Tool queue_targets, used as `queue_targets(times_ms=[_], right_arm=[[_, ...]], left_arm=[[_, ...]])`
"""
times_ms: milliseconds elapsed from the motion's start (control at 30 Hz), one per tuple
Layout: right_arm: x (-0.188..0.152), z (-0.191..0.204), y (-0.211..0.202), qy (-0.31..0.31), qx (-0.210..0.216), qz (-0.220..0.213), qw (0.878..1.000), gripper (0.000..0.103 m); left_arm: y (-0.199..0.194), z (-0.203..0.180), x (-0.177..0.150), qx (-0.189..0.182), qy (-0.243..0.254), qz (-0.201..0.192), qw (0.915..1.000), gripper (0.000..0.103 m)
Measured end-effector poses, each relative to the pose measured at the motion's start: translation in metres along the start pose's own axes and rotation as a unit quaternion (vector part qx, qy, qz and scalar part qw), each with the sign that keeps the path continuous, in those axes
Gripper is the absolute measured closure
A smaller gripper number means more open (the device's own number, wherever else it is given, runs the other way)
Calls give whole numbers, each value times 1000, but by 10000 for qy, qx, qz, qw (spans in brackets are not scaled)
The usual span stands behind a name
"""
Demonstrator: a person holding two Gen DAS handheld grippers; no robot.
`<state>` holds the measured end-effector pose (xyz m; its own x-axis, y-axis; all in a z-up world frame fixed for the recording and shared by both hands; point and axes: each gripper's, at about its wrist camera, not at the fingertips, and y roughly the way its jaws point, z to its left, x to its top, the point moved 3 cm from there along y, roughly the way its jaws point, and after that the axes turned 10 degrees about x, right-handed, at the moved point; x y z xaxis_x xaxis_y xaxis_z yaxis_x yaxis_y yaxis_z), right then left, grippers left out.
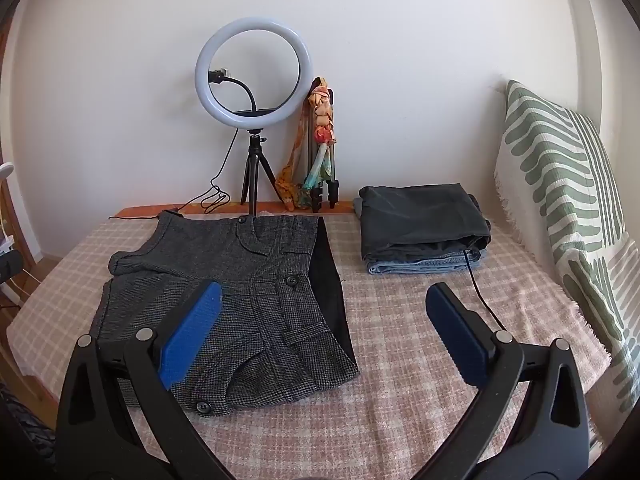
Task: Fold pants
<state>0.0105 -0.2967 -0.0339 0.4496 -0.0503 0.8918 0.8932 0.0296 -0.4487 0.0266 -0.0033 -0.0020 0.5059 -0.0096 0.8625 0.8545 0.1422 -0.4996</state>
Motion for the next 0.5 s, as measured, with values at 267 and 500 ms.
queue_targets(times_ms=[267, 500], right_arm=[[0, 1, 0, 15, 17, 3, 10000, 0], [1, 2, 0, 35, 49, 9, 10000, 0]], left_arm=[[0, -2, -2, -56, 13, -8, 10000, 0], [1, -3, -4, -60, 8, 11, 10000, 0]])
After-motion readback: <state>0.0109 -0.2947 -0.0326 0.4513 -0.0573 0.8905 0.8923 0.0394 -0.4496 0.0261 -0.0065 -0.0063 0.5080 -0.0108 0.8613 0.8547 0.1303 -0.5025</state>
